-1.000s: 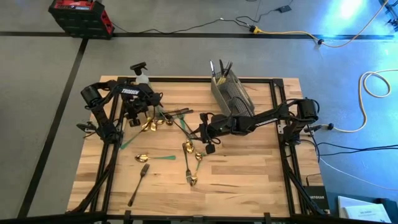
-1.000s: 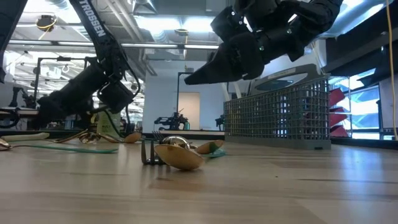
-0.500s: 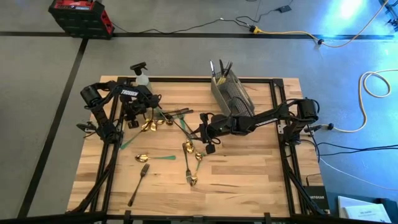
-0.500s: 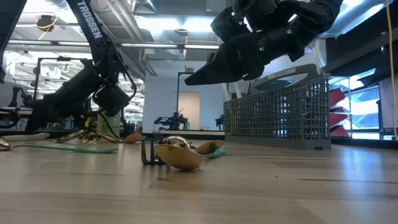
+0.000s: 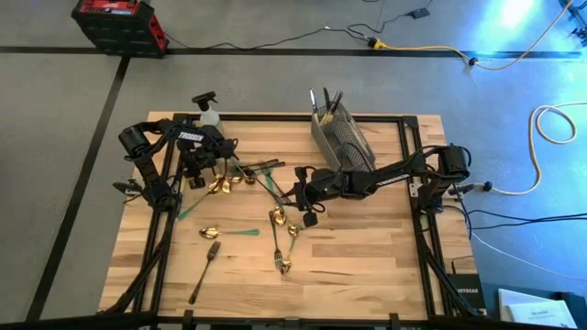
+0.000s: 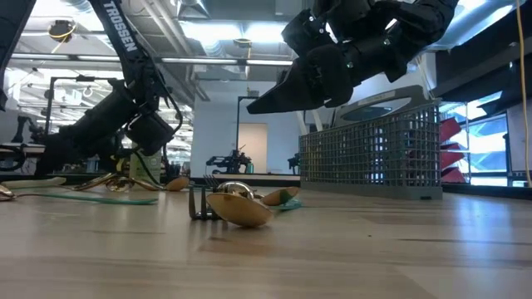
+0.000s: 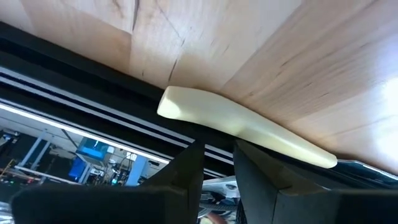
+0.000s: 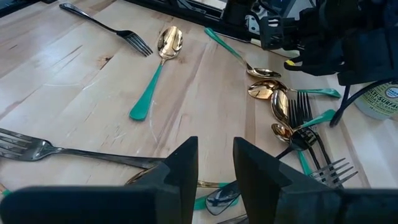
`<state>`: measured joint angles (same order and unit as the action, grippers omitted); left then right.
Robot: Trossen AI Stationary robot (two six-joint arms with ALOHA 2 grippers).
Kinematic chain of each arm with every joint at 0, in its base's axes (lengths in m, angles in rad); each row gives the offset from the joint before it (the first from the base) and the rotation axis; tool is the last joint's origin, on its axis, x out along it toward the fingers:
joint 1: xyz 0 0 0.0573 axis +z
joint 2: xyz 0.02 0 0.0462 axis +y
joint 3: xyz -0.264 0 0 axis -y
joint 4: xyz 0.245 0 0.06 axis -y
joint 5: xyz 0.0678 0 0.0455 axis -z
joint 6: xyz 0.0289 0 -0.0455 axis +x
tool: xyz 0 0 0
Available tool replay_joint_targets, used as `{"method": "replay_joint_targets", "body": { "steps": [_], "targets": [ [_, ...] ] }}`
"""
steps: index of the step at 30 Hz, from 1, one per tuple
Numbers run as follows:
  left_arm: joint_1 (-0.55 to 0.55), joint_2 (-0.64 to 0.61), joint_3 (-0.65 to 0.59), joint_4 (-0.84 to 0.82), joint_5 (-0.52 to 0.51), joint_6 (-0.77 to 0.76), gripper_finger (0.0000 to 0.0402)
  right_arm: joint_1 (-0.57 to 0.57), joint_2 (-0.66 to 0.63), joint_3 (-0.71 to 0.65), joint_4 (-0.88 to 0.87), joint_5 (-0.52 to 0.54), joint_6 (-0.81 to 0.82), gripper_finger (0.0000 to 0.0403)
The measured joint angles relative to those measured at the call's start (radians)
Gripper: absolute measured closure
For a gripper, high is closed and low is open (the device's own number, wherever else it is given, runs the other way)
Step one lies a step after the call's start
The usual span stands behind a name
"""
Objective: Sort silverware
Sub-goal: Put the yellow table knife into the silverware basket
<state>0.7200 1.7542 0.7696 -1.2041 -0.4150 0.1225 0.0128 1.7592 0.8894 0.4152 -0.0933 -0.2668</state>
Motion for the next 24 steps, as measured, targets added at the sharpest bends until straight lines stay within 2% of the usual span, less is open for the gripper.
{"method": "replay_joint_targets", "body": {
  "steps": [8,14,24],
  "targets": [
    [-0.001,0.0,0.0,0.004,-0.01,-0.002,0.033,0.0,0.0,0.0,0.0,0.0,0.0,0.0317],
    [-0.045,0.002,0.0,0.032,-0.063,0.021,0.033,0.0,0.0,0.0,0.0,0.0,0.0,0.0317],
    [-0.048,0.002,0.0,0.034,-0.056,0.05,0.033,0.0,0.0,0.0,0.0,0.0,0.0,0.0317]
  ]
}}
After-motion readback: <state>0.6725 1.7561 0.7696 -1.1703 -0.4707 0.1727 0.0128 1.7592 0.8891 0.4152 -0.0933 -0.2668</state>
